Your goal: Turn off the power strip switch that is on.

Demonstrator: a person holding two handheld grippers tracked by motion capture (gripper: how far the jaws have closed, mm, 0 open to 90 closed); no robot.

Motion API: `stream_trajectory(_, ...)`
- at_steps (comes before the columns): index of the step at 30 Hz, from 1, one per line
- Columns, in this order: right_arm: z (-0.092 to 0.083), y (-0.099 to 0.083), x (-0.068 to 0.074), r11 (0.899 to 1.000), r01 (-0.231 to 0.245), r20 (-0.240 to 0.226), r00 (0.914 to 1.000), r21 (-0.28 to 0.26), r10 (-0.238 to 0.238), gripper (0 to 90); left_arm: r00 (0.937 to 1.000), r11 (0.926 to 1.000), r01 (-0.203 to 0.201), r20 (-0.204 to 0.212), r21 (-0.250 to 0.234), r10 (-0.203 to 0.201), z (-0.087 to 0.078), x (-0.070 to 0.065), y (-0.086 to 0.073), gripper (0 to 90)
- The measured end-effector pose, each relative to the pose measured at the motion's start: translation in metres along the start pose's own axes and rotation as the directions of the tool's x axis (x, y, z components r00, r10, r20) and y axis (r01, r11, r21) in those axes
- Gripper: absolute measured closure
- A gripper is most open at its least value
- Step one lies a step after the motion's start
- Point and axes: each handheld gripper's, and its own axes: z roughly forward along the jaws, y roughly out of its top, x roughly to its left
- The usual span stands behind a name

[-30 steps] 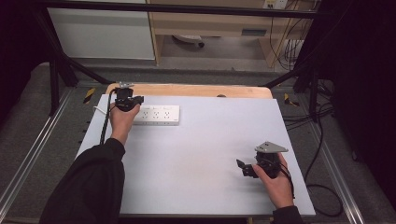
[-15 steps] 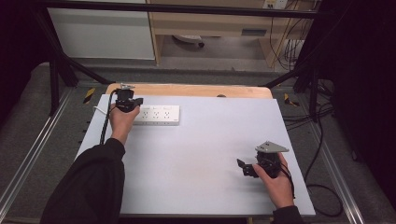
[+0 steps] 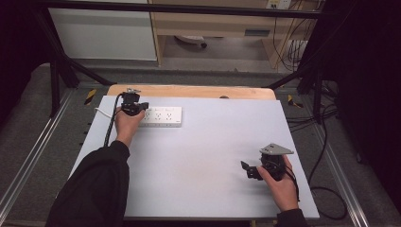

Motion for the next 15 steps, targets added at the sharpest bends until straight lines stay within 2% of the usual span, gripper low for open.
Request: stream_trajectory(15, 0.0001, -0.0002, 0.0001, 1.0, 0.001, 0.0, 1.0, 0.002, -0.001, 5.3, 1.0, 1.0, -0.003, 0.004, 0.0, 0.003, 0.0069, -0.0025, -0.002, 90.0)
